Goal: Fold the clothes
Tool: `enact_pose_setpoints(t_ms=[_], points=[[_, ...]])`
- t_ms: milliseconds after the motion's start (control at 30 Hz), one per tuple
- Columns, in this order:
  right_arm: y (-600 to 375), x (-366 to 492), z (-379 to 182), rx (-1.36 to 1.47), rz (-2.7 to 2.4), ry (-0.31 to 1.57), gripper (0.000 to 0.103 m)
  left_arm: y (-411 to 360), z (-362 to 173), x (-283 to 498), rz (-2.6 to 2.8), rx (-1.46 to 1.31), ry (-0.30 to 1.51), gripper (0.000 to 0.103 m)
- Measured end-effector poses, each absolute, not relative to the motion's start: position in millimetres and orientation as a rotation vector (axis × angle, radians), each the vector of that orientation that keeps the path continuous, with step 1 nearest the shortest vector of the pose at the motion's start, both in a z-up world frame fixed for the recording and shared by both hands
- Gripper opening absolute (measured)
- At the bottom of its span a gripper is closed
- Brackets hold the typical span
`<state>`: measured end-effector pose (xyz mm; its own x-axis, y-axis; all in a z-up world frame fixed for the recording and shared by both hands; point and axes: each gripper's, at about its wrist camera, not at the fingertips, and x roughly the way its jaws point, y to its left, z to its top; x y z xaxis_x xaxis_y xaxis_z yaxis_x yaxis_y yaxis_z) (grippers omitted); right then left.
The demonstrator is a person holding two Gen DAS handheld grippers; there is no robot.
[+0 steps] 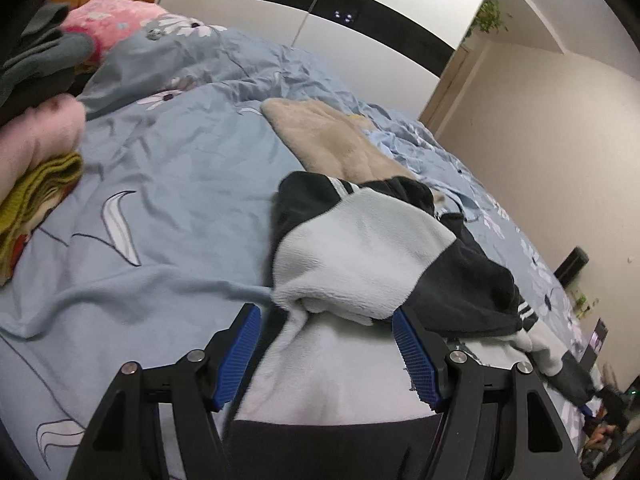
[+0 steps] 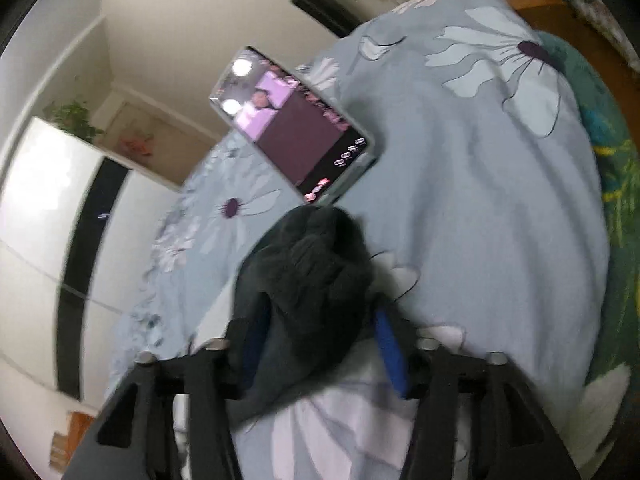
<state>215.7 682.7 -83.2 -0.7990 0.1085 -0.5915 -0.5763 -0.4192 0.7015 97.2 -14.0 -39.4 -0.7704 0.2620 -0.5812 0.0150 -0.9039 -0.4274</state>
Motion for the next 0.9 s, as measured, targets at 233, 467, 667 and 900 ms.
enact_pose_setpoints(t_ms=[233, 467, 667, 900], points=[[629.5, 173.6, 20.1, -0.585, 2.486, 1.084, 0.010, -40.9, -44.1, 100.7, 2.746, -0.988, -0.763, 0.072], [458.0, 79.7, 128.1, -0.599, 3.000, 0.644, 0.010, -54.4, -41.3, 104.7, 2.726, -0.980, -0.803, 0.072], [336.9, 34.0, 111.3, -0.756, 3.213, 0.547, 0.010, -73.7, -37.1, 114.2, 2.749, -0.972, -0.815, 0.072], [225.5, 10.9, 22.0, -1.138, 3.313, 0.464, 0.010, -93.8, -45.5, 121.3, 2.772, -0.997, -0.844, 0.072]])
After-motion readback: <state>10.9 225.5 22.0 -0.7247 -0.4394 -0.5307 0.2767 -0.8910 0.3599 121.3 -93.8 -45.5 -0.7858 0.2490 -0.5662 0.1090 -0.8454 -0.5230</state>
